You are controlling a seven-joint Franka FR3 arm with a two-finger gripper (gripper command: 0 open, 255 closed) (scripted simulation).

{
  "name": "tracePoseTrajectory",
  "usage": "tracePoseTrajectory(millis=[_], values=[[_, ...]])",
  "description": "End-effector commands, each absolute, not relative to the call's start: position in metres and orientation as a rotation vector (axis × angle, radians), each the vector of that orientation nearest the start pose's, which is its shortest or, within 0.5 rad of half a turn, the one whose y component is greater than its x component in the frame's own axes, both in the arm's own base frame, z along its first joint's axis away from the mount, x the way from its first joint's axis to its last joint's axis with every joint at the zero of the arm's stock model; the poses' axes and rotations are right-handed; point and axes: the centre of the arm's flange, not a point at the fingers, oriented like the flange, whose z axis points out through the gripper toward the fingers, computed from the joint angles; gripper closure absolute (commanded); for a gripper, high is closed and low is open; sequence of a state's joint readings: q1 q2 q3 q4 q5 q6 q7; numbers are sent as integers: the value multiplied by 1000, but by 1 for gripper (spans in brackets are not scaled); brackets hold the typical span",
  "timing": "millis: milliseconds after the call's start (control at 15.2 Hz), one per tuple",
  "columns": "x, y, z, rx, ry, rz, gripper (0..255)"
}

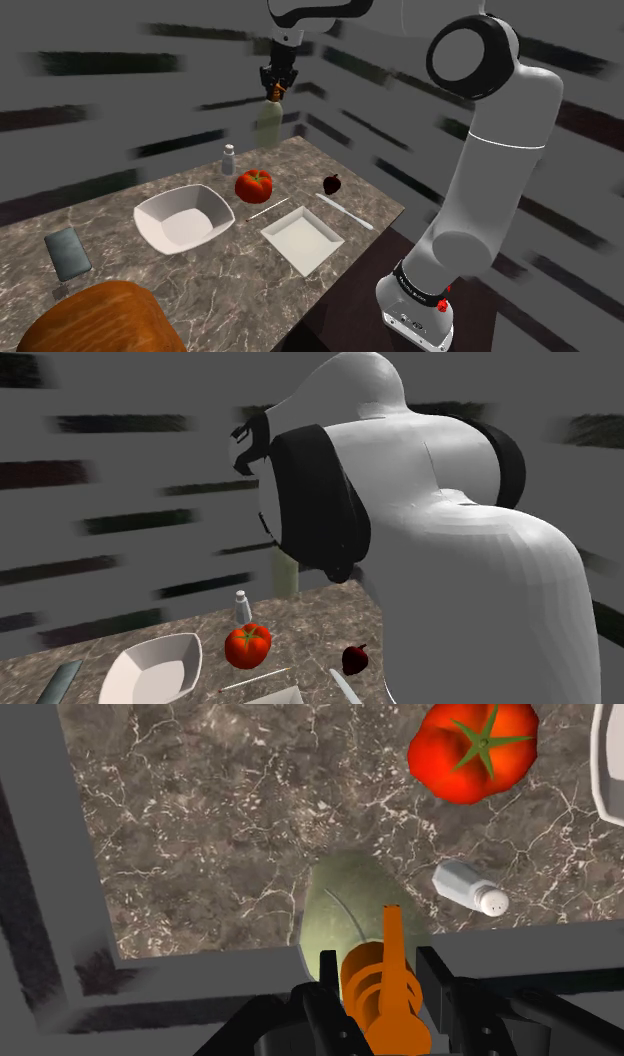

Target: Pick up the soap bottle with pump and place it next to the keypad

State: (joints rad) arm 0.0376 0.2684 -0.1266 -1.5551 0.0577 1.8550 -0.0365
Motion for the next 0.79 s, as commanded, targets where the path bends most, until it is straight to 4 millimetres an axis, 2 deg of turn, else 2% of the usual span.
tracePoseTrajectory(millis=[0, 726], values=[[636, -20, 497, -3120, 100, -55, 255], [595, 119, 498, -3120, 100, -55, 255]])
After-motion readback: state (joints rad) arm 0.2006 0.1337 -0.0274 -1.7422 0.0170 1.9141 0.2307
